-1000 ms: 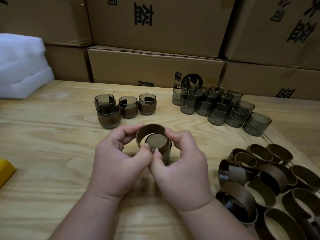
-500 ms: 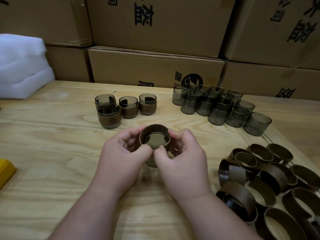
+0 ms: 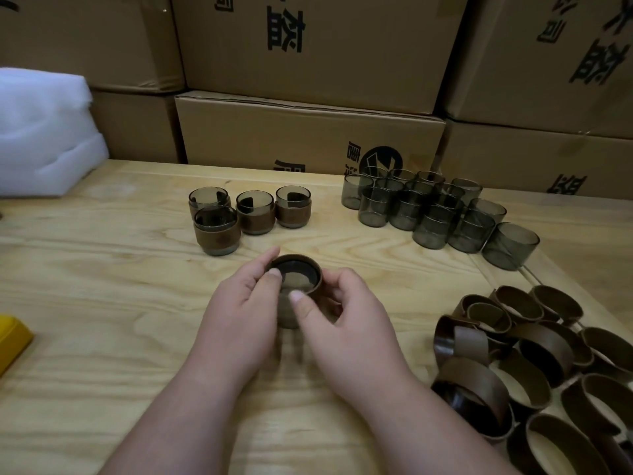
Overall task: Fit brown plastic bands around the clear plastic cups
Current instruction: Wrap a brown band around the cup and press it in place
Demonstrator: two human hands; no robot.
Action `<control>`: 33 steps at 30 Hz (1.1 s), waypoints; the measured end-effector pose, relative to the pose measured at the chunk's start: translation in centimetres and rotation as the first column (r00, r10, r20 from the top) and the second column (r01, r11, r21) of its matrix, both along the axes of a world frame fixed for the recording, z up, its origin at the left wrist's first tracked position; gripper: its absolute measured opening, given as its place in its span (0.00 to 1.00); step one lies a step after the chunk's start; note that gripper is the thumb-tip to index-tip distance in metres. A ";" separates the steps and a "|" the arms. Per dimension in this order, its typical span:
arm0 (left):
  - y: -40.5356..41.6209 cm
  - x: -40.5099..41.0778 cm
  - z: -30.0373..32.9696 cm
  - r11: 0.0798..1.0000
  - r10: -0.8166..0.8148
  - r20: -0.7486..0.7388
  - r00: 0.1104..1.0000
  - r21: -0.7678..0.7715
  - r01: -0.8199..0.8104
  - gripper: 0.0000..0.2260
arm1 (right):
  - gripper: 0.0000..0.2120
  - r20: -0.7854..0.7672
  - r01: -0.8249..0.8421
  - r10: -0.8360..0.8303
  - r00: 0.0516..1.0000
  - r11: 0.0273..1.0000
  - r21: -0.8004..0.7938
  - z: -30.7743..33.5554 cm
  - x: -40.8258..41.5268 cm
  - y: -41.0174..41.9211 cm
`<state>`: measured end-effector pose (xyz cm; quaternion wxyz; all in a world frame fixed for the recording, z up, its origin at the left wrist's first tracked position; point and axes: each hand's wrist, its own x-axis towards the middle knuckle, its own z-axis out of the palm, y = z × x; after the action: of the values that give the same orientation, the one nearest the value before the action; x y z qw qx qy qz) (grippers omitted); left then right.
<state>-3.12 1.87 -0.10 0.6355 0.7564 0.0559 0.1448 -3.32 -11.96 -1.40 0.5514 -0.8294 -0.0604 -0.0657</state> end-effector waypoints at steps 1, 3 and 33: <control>0.1 0.1 0.0 0.998 0.007 0.006 1.000 -0.055 -0.007 0.14 | 0.22 0.007 -0.016 0.016 1.000 1.000 -0.017 -0.1 0.0 0.1; 0.2 0.1 0.1 0.983 -0.003 0.018 1.000 -0.182 0.007 0.13 | 0.19 0.044 -0.041 0.040 0.998 0.999 0.029 -0.1 0.0 0.3; -1.0 0.0 0.4 0.685 -0.321 0.045 0.946 -0.678 0.265 0.22 | 0.22 -0.003 0.131 -0.165 0.986 0.771 0.623 0.6 1.5 0.1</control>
<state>-3.09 0.83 0.31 0.8784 0.4775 0.0077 -0.0180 -1.82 -11.82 -0.82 0.7848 -0.6019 0.0156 -0.1467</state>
